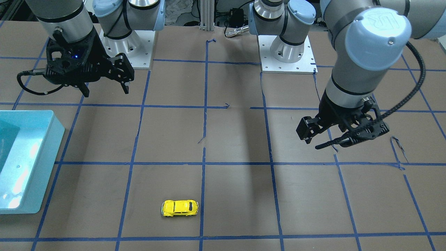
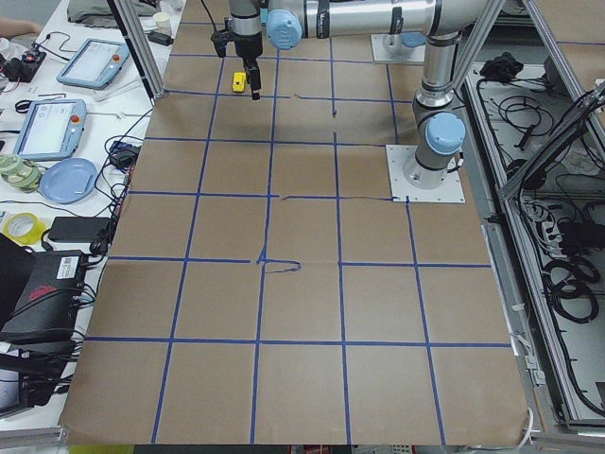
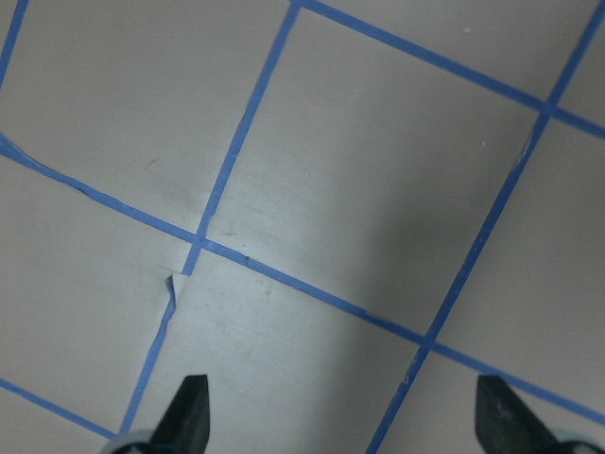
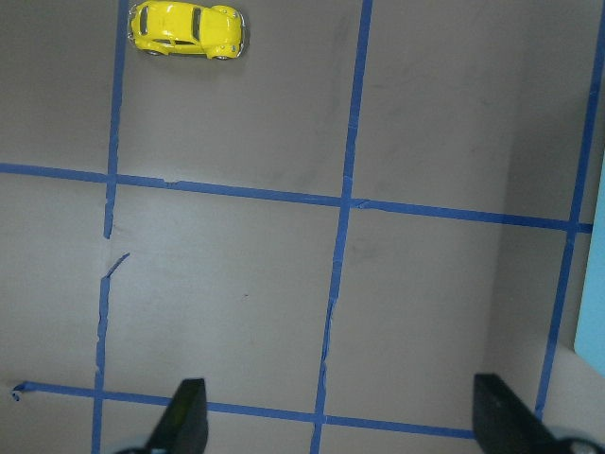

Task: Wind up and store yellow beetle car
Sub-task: 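Raise the left gripper away from the car as it rolls forward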

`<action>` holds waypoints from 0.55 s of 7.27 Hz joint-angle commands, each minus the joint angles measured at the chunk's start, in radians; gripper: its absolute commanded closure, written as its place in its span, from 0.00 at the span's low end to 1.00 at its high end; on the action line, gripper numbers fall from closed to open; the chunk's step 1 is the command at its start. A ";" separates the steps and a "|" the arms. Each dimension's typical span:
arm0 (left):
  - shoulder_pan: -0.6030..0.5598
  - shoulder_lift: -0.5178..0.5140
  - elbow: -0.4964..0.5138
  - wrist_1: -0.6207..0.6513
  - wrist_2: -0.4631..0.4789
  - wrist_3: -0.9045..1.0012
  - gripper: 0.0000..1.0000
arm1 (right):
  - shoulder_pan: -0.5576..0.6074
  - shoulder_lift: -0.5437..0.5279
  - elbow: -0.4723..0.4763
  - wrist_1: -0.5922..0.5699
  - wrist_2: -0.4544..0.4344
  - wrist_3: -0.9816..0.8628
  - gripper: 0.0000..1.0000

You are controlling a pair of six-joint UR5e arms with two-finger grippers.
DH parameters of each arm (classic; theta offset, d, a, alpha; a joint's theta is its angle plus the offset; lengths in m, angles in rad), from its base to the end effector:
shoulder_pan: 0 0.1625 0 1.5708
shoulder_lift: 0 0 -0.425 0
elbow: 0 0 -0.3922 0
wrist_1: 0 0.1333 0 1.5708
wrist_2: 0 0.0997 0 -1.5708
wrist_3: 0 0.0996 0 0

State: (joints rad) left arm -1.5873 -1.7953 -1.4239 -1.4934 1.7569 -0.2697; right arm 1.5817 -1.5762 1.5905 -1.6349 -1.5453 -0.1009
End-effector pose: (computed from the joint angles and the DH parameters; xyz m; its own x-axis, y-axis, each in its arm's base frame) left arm -0.1245 -0.5833 0.4485 -0.9515 -0.2507 -0.1784 -0.2459 0.9681 -0.0491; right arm 0.1412 -0.4929 0.4874 -0.9934 -0.1127 -0.0203 -0.1115 0.9924 -0.0521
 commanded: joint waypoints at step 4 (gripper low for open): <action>0.012 0.080 -0.055 -0.008 -0.087 0.217 0.00 | 0.024 0.140 -0.010 -0.095 0.002 -0.011 0.00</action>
State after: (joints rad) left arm -1.5878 -1.7451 -1.4616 -1.5010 1.7327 -0.1104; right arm 1.5995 -1.4993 1.5822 -1.6700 -1.5441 -0.1084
